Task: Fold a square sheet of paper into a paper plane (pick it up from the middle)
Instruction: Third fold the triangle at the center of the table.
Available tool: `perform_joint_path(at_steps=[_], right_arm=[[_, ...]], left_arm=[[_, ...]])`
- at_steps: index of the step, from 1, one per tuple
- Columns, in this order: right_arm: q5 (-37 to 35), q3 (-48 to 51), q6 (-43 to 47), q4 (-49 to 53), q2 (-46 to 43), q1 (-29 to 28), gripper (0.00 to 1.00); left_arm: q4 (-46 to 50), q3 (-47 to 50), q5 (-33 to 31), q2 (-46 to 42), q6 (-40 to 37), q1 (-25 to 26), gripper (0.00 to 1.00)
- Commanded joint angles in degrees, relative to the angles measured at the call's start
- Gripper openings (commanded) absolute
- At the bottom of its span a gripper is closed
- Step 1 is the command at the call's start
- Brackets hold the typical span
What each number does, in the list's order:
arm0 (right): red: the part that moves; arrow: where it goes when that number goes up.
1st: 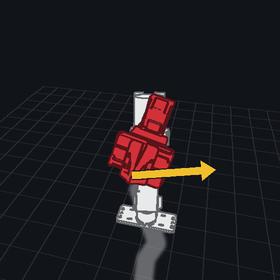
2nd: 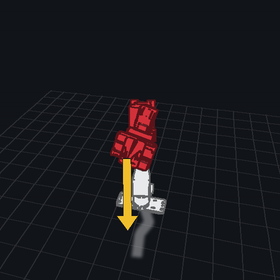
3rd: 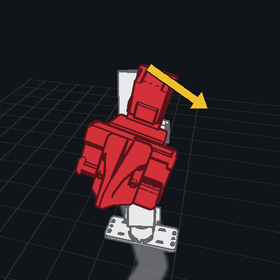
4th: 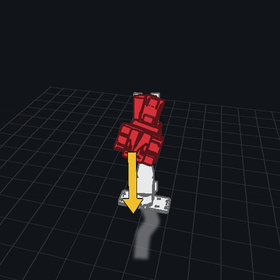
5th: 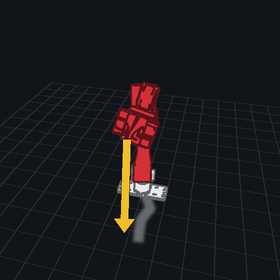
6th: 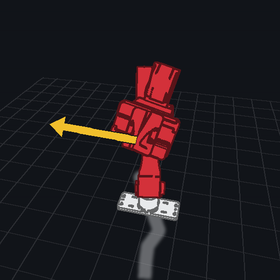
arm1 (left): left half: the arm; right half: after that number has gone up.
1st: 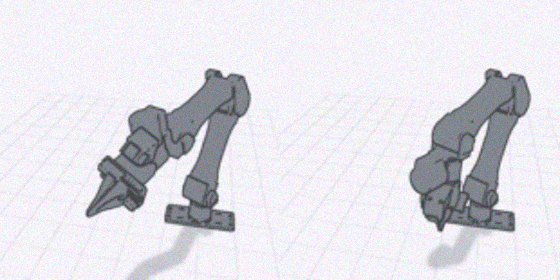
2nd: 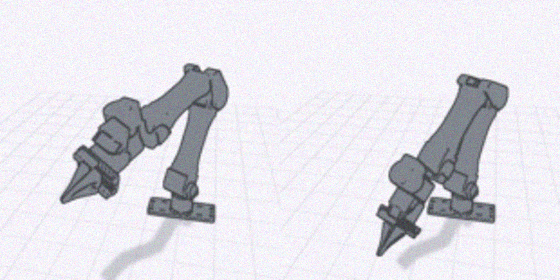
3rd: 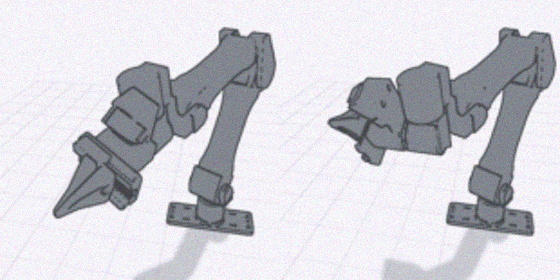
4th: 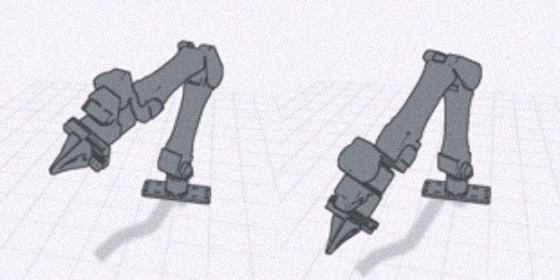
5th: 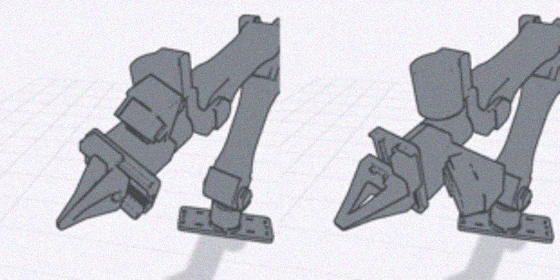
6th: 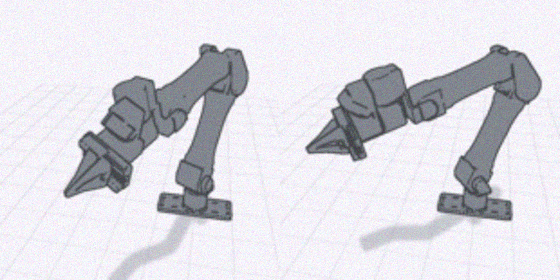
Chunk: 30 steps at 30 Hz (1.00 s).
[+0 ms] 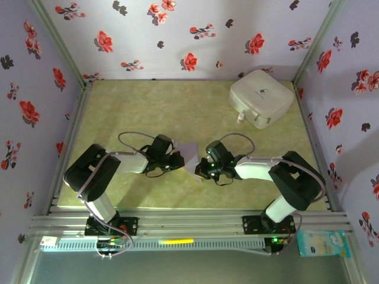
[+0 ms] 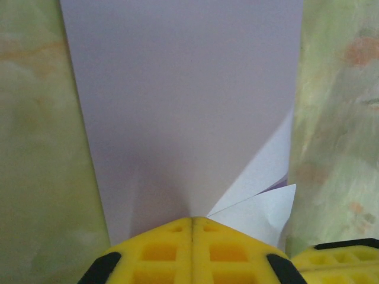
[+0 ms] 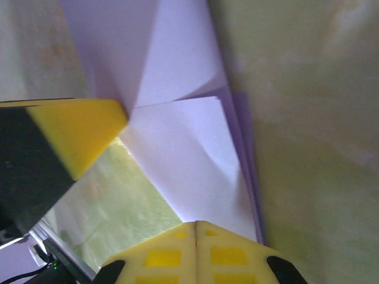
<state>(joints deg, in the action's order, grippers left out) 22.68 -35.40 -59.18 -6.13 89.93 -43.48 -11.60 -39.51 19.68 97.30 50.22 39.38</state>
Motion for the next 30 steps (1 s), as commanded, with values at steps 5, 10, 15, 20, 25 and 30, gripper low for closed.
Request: perform_joint_path(at_steps=[5,10,15,20,25,30], right_arm=[[-0.9,3.7,-2.0,-0.4,-0.5,0.2,0.00],[-1.6,3.9,-1.0,1.3,-0.1,0.3,0.00],[-1.9,3.8,-1.1,1.1,-0.1,0.2,0.00],[-2.2,4.2,-1.4,1.4,-0.9,0.2,0.00],[-2.3,4.4,-1.4,1.6,-1.0,0.3,0.00],[-2.5,4.8,-1.5,1.5,-1.0,0.2,0.00]], left_arm=[[11.5,-3.3,-2.0,-0.9,0.2,-0.7,0.07],[20.4,-9.4,-2.5,-6.4,-1.2,-0.2,0.14],[17.4,-8.9,0.1,-6.8,1.8,1.4,0.07],[10.7,-7.4,2.6,-4.0,6.2,4.3,0.02],[6.0,-5.5,3.3,-1.0,8.1,4.8,0.02],[5.6,-3.6,1.8,1.4,6.4,4.6,0.03]])
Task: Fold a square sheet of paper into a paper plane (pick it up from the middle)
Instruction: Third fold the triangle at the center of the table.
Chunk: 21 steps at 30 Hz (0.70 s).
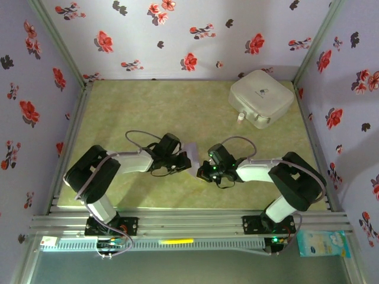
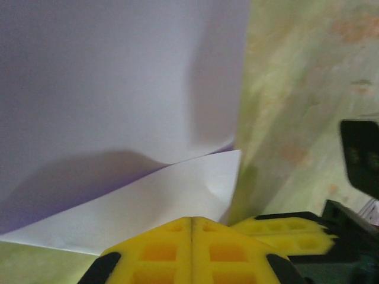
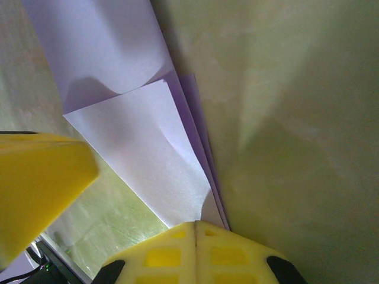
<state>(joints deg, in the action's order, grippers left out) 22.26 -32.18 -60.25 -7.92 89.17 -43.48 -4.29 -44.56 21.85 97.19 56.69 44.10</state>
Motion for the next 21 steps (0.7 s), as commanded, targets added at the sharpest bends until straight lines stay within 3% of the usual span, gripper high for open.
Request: perform_joint_path(at_steps=[1,8,21], right_arm=[[-2.1,1.7,-0.4,3.3,-0.1,0.2,0.00],[-2.2,3.0,-1.0,2.4,-0.2,0.3,0.00],[-2.1,3.3,-0.9,1.8,0.8,0.2,0.00]], left_arm=[[-1.8,1.9,-0.8,1.6,-0.6,-0.2,0.03],[-2.3,5.6,-3.6,1.7,-4.6,-3.3,0.04],[-5.0,8.2,0.5,0.6,-8.1,-10.6,0.06]])
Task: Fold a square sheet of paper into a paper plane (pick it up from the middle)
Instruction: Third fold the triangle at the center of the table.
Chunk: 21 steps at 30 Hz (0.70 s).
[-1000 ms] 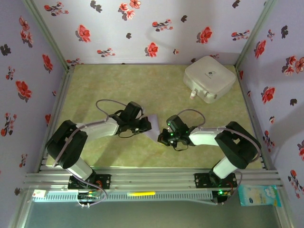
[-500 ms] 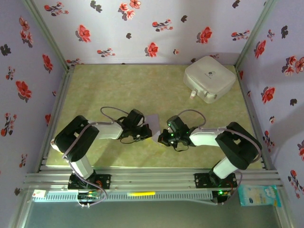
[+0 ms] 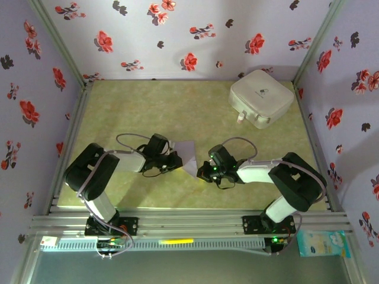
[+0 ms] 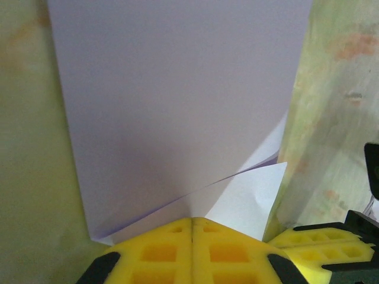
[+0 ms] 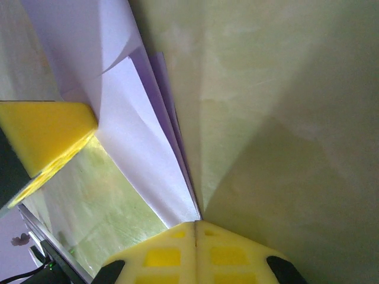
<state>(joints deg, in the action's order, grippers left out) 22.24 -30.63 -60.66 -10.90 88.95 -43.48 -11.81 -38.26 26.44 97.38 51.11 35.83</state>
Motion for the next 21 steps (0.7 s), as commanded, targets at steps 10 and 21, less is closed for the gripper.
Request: perform_joint_path(at_steps=[10,21], right_arm=[[-1.2,0.0,0.1,5.0,-1.8,0.2,0.00],[0.2,-14.4,5.9,11.7,2.9,-0.4,0.00]], left_arm=[[1.1,3.4,-1.8,0.2,-2.2,-4.6,0.04],[-0.6,4.2,-1.1,0.9,-0.8,-4.0,0.03]])
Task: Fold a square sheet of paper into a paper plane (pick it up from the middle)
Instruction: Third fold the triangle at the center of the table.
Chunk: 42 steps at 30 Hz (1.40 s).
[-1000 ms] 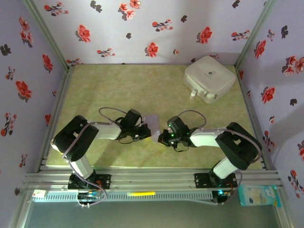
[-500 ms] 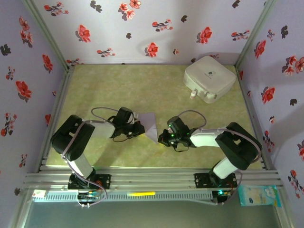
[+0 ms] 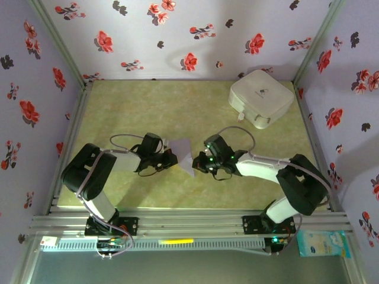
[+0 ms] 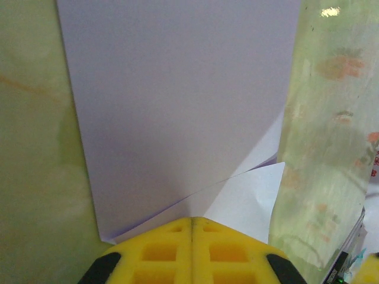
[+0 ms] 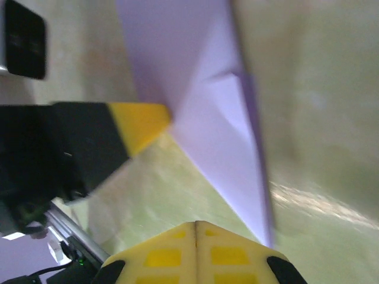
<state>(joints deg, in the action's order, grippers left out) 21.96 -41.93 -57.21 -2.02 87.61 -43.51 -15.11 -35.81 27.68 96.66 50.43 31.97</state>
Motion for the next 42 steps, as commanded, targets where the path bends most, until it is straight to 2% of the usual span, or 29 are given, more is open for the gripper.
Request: perform_joint_path(at_steps=[1,6,11,30,42], right_arm=[[0.5,-3.7,2.1,2.1,5.6,-0.6,0.00],[1.8,-5.7,-0.2,-3.1,12.1,-0.8,0.00],[-1.8,-4.9,2.3,3.3,14.1,-1.1,0.00],[-1.3,-0.1,5.5,5.0,14.1,-1.2,0.00],[-0.2,2.5,9.5,10.6,8.1,-1.2,0.00]], left_arm=[[2.7,1.8,-2.3,1.6,0.0,-0.1,0.03],[3.0,1.5,-2.3,1.6,-0.1,0.0,0.03],[3.2,1.1,-2.5,1.0,0.0,-0.6,0.03],[5.0,3.3,-2.7,-1.1,-3.6,-8.5,0.04],[7.7,3.5,-1.1,-9.9,0.6,-7.8,0.07]])
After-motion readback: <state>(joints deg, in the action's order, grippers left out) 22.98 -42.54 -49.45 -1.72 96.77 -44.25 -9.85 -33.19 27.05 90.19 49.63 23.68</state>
